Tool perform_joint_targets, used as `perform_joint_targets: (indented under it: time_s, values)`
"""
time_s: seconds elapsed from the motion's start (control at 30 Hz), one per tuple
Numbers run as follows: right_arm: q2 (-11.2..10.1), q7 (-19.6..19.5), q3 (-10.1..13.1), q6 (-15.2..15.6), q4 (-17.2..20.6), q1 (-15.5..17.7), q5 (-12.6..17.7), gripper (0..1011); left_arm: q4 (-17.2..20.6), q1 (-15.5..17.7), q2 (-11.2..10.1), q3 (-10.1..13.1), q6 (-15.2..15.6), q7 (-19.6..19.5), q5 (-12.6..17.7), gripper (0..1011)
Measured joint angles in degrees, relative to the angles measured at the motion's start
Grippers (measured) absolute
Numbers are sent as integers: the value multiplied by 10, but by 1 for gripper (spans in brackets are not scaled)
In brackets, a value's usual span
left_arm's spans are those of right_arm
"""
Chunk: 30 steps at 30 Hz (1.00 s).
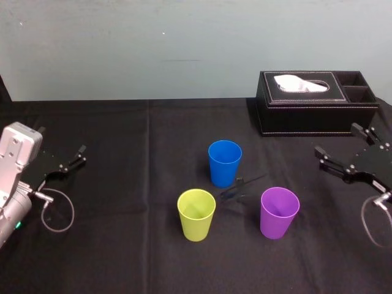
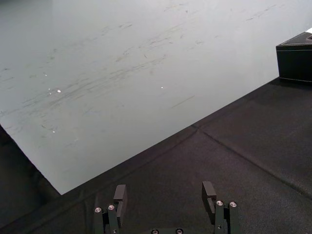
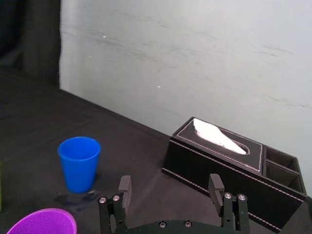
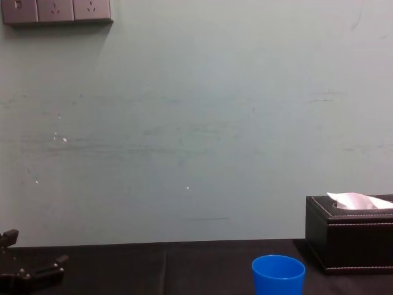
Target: Stack the three plastic cups sequentially using one hand.
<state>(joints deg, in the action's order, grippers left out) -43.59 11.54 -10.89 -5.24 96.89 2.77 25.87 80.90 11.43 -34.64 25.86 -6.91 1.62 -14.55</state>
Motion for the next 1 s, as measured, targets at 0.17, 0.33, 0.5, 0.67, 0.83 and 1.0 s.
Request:
perform_joint_targets:
  time_s: [0.17,0.33,0.5,0.67,0.83,1.0]
  values:
    - [-31,41,26,6,21,35,24,1004,0,0,0,0,0,0,0,1010]
    - [-55,81,46,12,35,65,46,1004,0,0,0,0,0,0,0,1010]
    - [-82,121,64,12,49,100,52,1004,0,0,0,0,0,0,0,1010]
    - [-100,156,83,11,59,128,64,1004,0,0,0,0,0,0,0,1010]
    - [-111,185,103,11,64,151,82,1004,0,0,0,0,0,0,0,1010]
    - [-116,210,124,12,70,176,97,1004,0,0,0,0,0,0,0,1010]
